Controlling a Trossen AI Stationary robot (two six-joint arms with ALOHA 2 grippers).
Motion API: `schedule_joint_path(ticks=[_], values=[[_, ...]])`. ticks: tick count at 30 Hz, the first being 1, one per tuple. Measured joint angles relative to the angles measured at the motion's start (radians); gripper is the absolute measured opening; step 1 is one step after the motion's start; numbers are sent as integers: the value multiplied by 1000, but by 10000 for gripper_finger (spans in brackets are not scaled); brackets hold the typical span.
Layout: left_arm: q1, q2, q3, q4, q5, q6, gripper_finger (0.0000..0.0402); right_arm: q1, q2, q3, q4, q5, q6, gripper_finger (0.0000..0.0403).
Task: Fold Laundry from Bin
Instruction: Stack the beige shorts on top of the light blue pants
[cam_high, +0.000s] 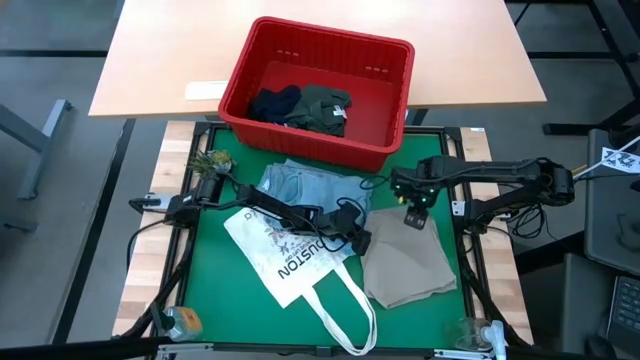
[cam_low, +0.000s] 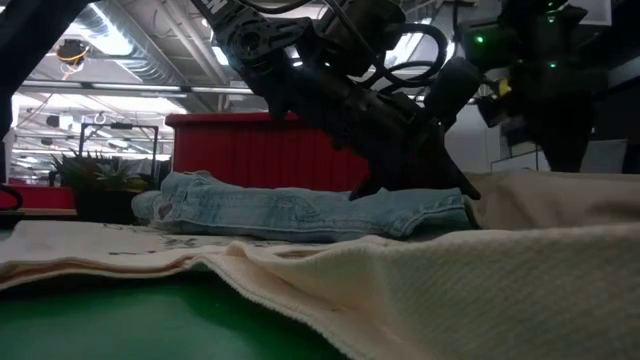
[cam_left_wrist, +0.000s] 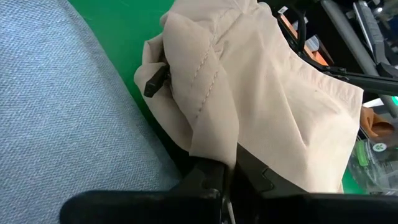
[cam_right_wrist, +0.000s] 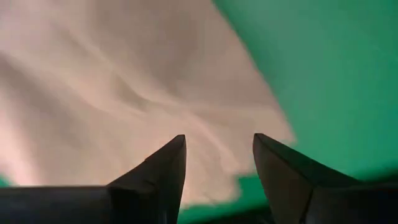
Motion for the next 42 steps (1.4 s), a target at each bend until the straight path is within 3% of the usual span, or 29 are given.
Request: schedule_joint_path(ticks=[12, 21, 27, 33, 37, 42], values=[[0, 0, 0, 0, 0, 0, 5, 0, 5, -19, -11, 114, 24, 188], [0, 0, 0, 1, 0, 21, 5, 0, 6, -249, 135, -34, 125, 188], [0, 0, 0, 1, 0, 23, 5, 0, 2, -342, 253, -56, 206, 188], [0, 0, 0, 1, 0, 24, 5, 0, 4, -349, 303, -47, 222, 187], [0, 0, 0, 1, 0, 24, 5, 0, 4, -361, 333, -45, 214, 162], [0, 0, 0, 1, 0, 24, 5, 0, 2, -383, 363, -45, 211, 99]])
